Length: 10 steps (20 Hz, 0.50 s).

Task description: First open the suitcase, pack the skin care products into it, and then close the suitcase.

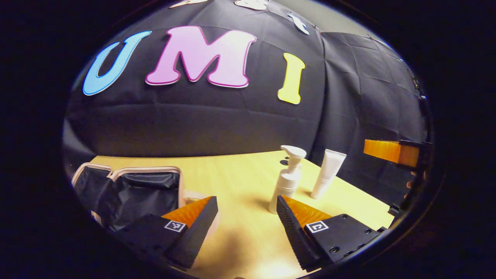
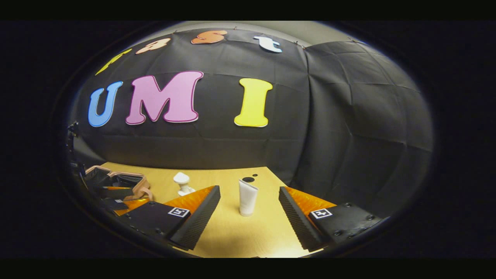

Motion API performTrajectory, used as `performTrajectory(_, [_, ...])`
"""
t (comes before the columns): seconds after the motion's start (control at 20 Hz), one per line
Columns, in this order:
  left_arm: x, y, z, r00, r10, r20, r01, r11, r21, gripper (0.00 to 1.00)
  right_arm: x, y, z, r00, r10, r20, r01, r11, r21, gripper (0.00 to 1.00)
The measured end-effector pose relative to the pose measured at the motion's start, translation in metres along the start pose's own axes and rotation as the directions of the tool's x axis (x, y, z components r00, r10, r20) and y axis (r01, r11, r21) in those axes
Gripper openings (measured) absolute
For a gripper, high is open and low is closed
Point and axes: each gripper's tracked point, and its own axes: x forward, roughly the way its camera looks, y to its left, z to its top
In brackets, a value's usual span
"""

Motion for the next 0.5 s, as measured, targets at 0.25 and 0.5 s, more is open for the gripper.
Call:
performTrajectory(0.25, [0.071, -0.031, -0.016, 0.998, -0.053, -0.021, 0.054, 0.997, 0.058, 0.97, 0.006, -0.021, -0.028, 1.000, -0.014, -0.016, 0.014, 1.000, -0.006, 0.97])
performTrajectory(0.5, [0.132, -0.049, -0.026, 0.997, -0.065, -0.042, 0.069, 0.994, 0.085, 0.97, 0.027, -0.018, -0.065, 0.996, -0.004, -0.086, 0.008, 0.999, 0.045, 0.97])
